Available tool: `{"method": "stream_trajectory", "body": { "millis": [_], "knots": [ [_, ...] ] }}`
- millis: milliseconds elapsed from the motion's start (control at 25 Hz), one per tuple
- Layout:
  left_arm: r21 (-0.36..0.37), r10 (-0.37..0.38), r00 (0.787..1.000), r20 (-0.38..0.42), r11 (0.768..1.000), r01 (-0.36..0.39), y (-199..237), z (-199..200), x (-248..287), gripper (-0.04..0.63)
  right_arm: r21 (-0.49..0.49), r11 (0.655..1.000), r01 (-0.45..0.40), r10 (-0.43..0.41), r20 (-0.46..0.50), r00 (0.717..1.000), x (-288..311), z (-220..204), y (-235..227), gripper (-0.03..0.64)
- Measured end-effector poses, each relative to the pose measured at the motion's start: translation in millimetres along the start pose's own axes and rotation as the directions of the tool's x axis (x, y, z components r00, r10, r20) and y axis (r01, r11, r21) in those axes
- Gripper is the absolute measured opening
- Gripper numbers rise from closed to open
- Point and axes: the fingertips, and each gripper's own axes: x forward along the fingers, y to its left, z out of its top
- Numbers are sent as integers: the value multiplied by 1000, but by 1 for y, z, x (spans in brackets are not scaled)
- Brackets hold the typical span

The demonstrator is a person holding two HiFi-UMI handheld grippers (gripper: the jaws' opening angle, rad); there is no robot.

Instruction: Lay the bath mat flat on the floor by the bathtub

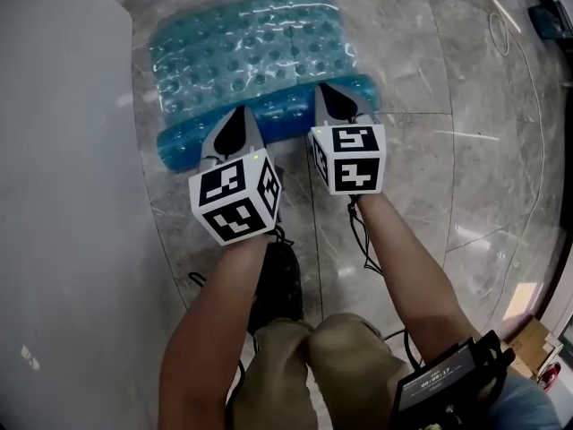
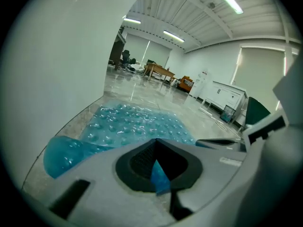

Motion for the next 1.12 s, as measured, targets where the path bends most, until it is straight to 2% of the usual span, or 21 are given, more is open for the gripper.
{"method": "stream_trajectory", "body": {
  "millis": [80, 240, 360, 440, 560, 680, 840, 960, 1120],
  "knots": [
    [7, 12, 1000, 3, 1000, -12, 2, -1, -3, 8, -38, 999, 6, -5, 35, 999, -15, -5, 3, 5],
    [74, 24, 999, -30, 997, -22, -6, -16, -16, 8, -88, 996, 17, -13, 44, 999, -55, -42, 10, 5],
    [83, 34, 998, -59, 996, -29, -5, -32, -16, 8, -110, 994, -1, 4, 32, 999, -64, -55, 11, 6],
    [70, 14, 997, -71, 997, -9, -3, -44, -18, 6, -100, 993, -62, 62, 3, 998, -70, -54, 13, 6],
    [43, -34, 997, -74, 998, 37, -6, -57, -33, 6, -87, 991, -101, 106, 58, 993, -87, -27, 13, 8],
    [48, -43, 996, -83, 998, 47, -13, -81, -56, 6, -108, 989, -100, 107, 62, 992, -89, -16, 13, 8],
    [7, -89, 993, -77, 996, 89, -20, -94, -67, 6, -137, 987, -80, 82, 9, 997, -70, -29, 12, 8],
    [16, -106, 990, -94, 994, 108, -24, -90, -73, 6, -80, 995, -54, 51, -35, 998, -61, -42, 2, 6],
    [-44, -52, 997, -48, 998, 50, -11, -78, -90, 6, -85, 996, -40, 36, -50, 998, -66, -57, 3, 5]
  ]
}}
